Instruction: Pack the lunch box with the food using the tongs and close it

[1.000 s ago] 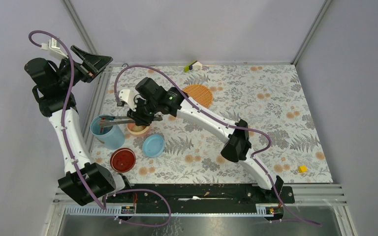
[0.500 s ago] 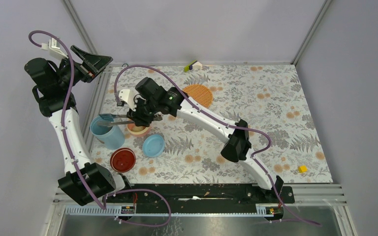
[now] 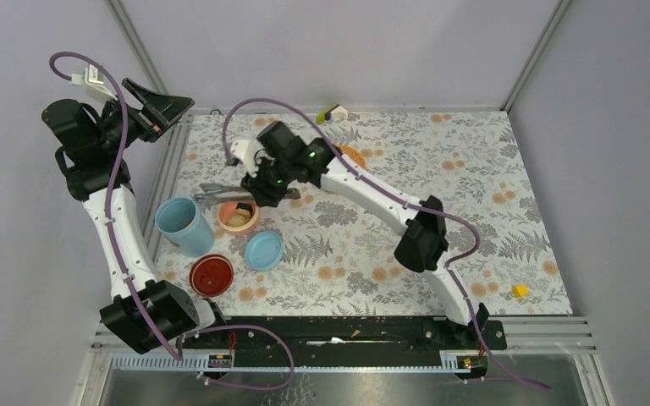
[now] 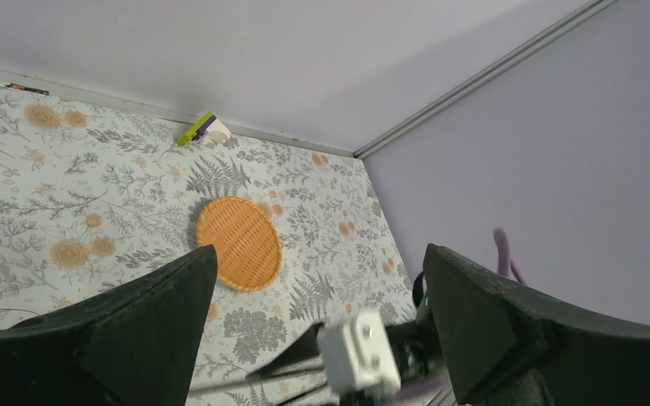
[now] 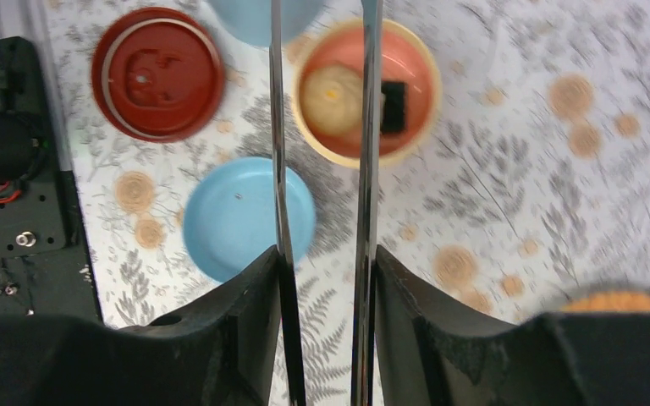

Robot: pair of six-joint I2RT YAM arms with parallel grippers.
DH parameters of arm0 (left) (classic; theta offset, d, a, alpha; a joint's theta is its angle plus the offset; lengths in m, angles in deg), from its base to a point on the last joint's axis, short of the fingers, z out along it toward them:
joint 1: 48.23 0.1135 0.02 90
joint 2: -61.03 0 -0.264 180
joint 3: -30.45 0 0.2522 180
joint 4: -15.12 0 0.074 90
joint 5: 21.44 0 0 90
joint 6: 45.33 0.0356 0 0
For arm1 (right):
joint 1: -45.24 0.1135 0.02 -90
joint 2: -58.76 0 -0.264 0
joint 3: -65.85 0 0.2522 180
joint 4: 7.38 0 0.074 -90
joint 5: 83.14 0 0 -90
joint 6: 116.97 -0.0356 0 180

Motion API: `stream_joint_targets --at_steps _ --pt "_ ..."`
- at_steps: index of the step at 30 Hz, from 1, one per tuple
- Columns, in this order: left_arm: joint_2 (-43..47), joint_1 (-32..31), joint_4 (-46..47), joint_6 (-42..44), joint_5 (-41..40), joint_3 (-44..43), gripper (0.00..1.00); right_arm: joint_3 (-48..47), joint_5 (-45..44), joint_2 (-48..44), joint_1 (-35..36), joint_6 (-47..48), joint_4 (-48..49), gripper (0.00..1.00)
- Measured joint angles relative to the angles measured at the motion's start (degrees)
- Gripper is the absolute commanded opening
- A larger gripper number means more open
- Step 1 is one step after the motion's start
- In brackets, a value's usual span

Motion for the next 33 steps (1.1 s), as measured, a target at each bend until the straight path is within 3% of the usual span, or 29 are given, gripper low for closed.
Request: stream_joint_targets --at_steps 7,17,24,33 --pt "-0.4 -0.1 -1.6 1.0 -0.1 -1.2 0.99 6.6 0.9 -5.5 -10.2 -2.1 1.0 0.46" --pt "-1.4 -1.5 -4.7 4.2 -0.9 -1.7 0.99 24.5 3.6 -17.8 -20.5 -4.0 7.6 0.46" --pt "-4.0 -6.2 -11.9 12.6 -3.5 -5.5 0.99 36.9 4.2 -23.2 -29.1 -3.1 11.6 0.47" --pt "-6.6 -14.1 -22.1 25.4 -9.2 -6.7 0.99 46.7 3.6 -23.3 -38.2 -0.5 13.6 0.47"
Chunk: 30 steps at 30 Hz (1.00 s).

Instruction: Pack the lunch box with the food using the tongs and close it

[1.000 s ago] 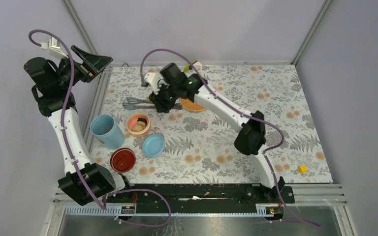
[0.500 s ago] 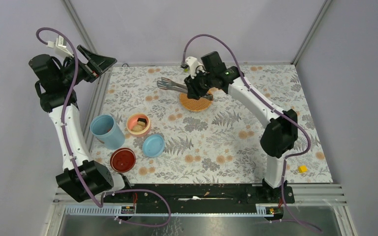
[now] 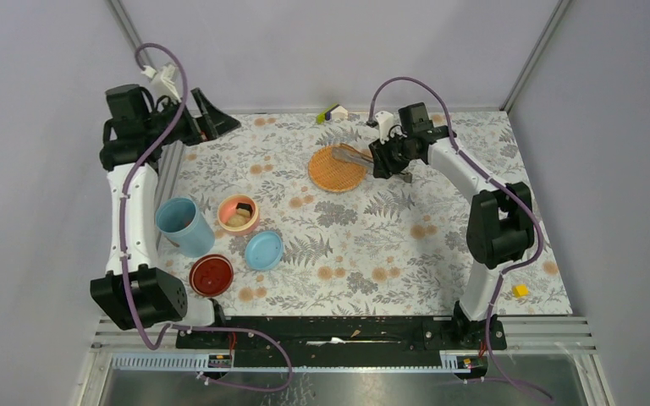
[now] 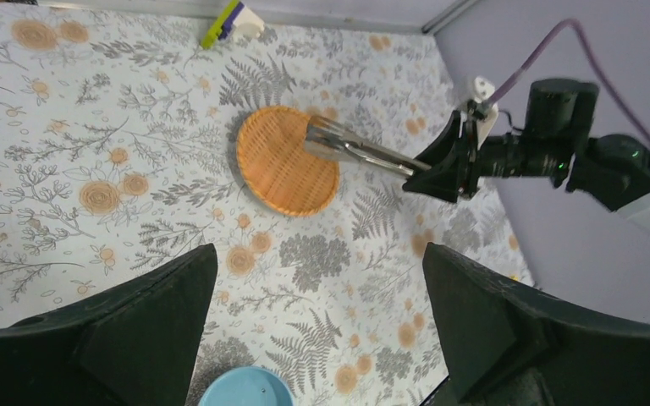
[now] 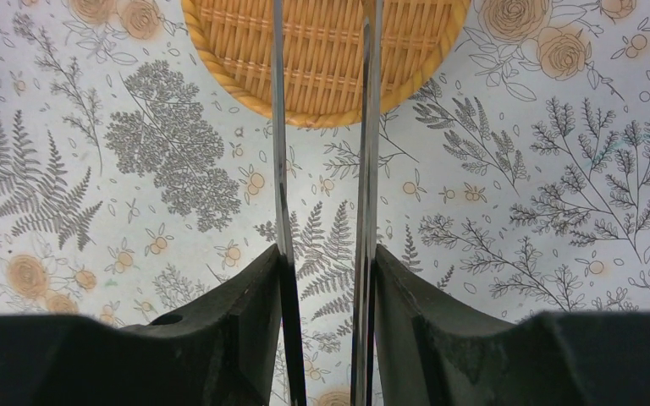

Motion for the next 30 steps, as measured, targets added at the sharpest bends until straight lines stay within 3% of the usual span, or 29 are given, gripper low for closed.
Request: stream_joint_targets --at_steps 6,10,27,30 --pt "-0.9 -5.3 -7.1 9.4 -3.4 -0.5 0.99 3.4 -0.1 0.0 -0.4 2.2 3.3 0.5" --pt "-3.3 -5.3 -14.9 19.0 -5.7 -0.5 0.99 7.1 -0.3 0.7 -0.3 4.3 5.7 0.51" --pt "-3.4 -5.3 -25.7 42.2 -14.2 7.6 0.99 13.3 -1.6 2.1 -0.3 13.9 11.7 0.57" --pt "-3.4 -5.3 -26.8 44.3 -14.6 8.0 0.99 13.6 -1.9 2.3 -0.3 16.2 11.9 0.64"
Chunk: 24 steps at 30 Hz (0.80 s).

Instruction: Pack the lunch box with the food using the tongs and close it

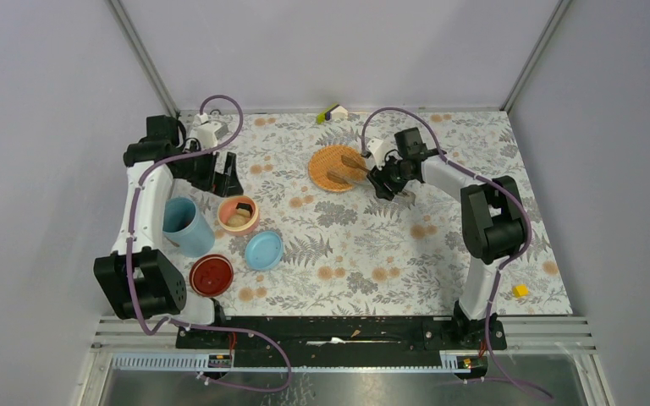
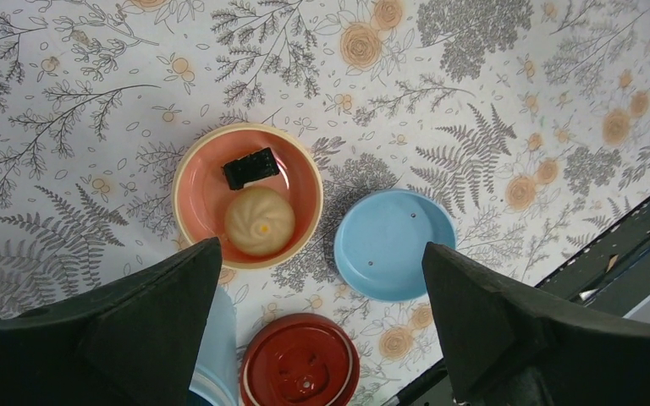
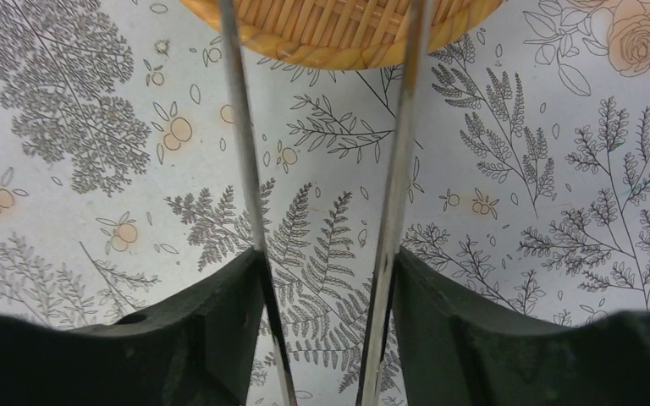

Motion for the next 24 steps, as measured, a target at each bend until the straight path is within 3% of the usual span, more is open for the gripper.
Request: stream_joint_targets --at_steps 12,21,24 --pt "0.8 -0.2 -1.4 10.9 -6.2 6.0 0.99 1.0 -1.2 1.6 0.0 3.6 0.7 0.76" --pt "5.9 -0.2 -3.9 28.7 -9.0 13.6 0.99 1.1 1.7 0.0 0.0 2.7 -0.1 0.99" --pt "7.9 -0.3 -4.6 36.3 -9.5 18.0 0.96 1.0 3.3 -2.0 0.0 1.3 -0.4 1.0"
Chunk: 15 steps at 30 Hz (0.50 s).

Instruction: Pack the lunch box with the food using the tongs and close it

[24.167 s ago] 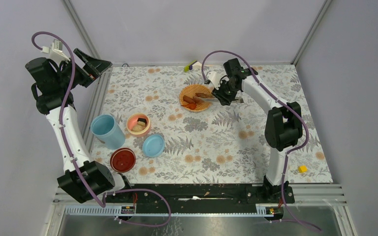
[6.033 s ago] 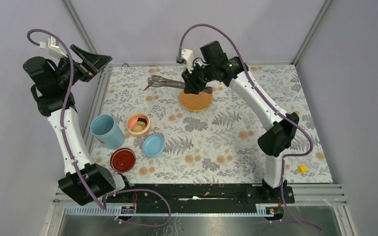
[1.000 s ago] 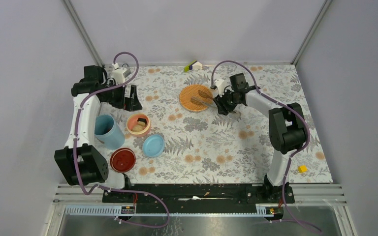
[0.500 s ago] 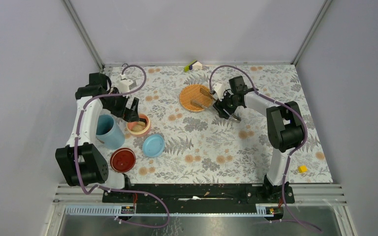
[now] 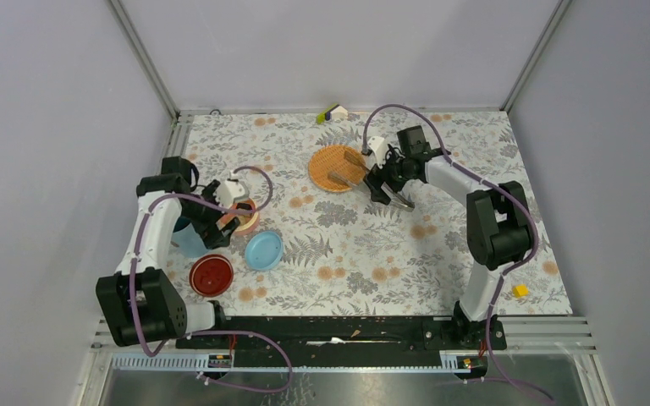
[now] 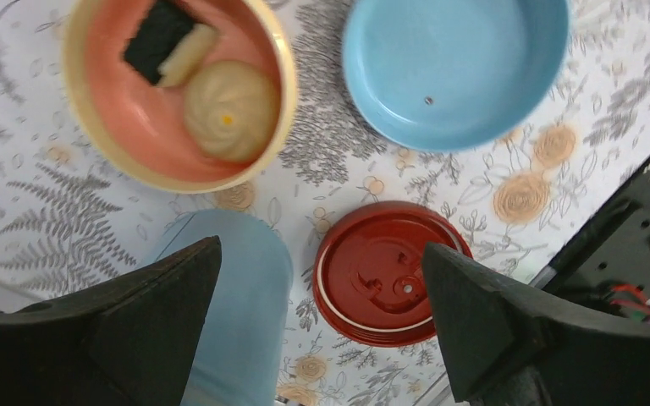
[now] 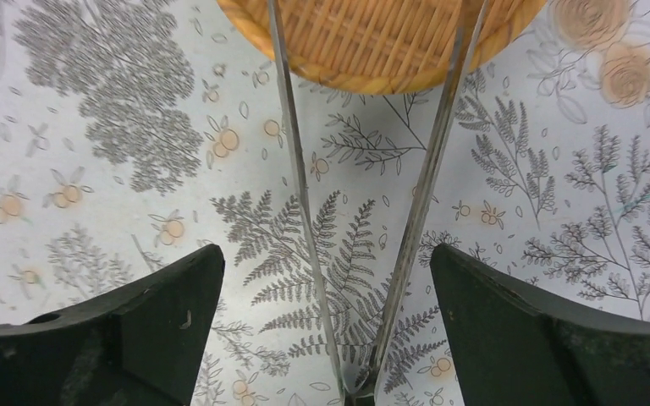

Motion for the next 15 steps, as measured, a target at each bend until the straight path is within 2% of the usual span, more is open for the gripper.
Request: stream_joint_targets --at_steps 7,11,15 --pt "3.7 -1.2 -0.3 18.7 -1.6 9.1 0.78 -2.3 3.6 -4.3 0.0 -5.0 -0.1 0.99" --pt "4.5 -2.4 1.0 28.7 -3.4 14.4 0.59 -3.5 5.4 -6.2 0.0 -8.1 -0.1 1.0" --pt "4.5 -4.2 3.9 36.2 -5.1 18.7 0.51 -3.9 6.4 -7.7 0.0 -10.8 -0.1 1.0"
